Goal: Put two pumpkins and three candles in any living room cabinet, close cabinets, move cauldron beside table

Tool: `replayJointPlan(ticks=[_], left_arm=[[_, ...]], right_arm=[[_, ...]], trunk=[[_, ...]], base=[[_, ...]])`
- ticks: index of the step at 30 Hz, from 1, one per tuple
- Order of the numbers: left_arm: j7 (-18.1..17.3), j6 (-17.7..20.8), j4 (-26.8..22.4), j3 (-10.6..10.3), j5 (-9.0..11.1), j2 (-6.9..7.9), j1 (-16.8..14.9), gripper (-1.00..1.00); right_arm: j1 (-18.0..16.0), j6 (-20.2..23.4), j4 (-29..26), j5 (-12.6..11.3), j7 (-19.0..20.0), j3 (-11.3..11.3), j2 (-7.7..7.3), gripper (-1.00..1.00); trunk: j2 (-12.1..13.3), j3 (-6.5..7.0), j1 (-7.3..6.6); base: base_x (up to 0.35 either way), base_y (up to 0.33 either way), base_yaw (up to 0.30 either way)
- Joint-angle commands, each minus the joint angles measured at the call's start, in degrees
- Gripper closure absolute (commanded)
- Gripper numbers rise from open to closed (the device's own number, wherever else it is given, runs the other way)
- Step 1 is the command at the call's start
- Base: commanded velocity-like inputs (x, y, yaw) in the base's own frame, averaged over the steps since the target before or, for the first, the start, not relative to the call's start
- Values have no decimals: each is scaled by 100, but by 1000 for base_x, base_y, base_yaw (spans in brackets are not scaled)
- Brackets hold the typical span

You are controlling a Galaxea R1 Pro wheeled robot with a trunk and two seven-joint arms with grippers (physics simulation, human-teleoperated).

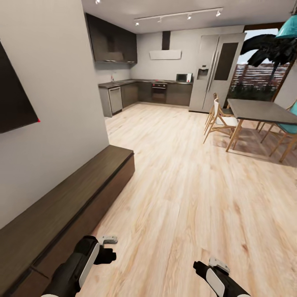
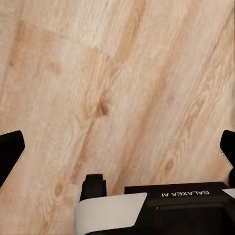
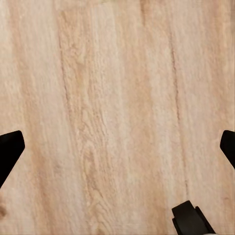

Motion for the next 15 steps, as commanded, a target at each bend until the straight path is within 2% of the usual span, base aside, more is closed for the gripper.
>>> replayJointPlan(ticks=[1, 15], left_arm=[[0, 0, 0, 0, 0, 0, 0, -100], [0, 0, 0, -1, 0, 0, 0, -100]], right_arm=[[0, 0, 2, -1, 0, 0, -1, -100], [0, 0, 44, -3, 8, 0, 5, -100]], trunk=[[0, 4, 0], [0, 68, 0]], base=[[328, 0, -245], [328, 0, -253]])
